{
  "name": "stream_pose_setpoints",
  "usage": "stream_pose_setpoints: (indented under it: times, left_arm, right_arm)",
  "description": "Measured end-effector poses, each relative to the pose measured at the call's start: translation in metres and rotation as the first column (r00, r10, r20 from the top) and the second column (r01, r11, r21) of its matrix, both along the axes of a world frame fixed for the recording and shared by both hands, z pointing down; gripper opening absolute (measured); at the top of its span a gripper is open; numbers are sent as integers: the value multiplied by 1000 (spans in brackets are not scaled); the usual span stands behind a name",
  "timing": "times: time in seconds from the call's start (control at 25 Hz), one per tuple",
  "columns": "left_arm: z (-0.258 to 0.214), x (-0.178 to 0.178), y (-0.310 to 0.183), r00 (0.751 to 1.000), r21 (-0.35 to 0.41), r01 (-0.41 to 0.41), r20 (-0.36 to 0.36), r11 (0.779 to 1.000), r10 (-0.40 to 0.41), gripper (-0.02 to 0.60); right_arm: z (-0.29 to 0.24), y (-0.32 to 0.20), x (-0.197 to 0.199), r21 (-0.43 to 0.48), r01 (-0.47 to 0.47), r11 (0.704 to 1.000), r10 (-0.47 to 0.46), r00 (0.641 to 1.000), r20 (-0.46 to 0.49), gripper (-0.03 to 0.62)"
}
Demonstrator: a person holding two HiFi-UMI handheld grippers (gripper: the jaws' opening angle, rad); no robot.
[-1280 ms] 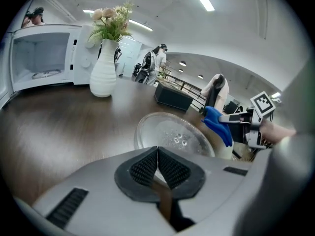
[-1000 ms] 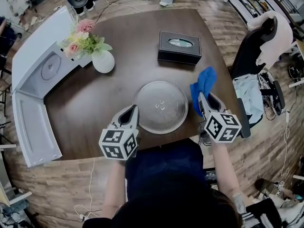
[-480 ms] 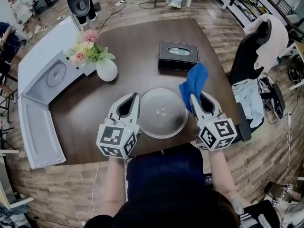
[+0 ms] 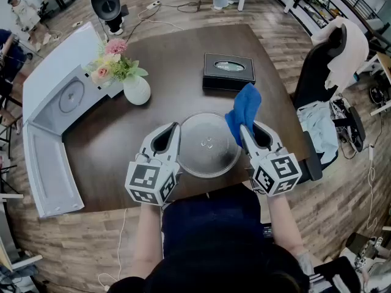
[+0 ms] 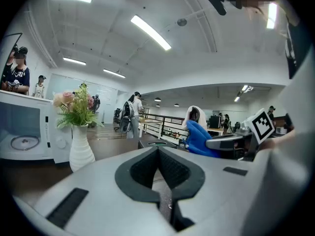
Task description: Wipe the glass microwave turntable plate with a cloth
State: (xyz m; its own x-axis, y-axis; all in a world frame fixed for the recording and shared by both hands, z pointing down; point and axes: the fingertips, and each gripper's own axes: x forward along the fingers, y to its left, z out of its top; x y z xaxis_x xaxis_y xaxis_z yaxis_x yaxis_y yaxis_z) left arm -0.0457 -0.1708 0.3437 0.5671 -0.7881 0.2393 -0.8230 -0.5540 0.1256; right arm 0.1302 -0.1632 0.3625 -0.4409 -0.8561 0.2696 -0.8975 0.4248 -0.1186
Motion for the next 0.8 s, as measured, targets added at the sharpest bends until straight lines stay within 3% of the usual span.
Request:
stream_pose_setpoints:
  times: [0.8]
  left_arm:
    - [15,-2,8,1000,-44,5,8,999,-4,5]
  right_arm:
    - [11,-3,-9,-46,15,999,-16,1000,-12,74]
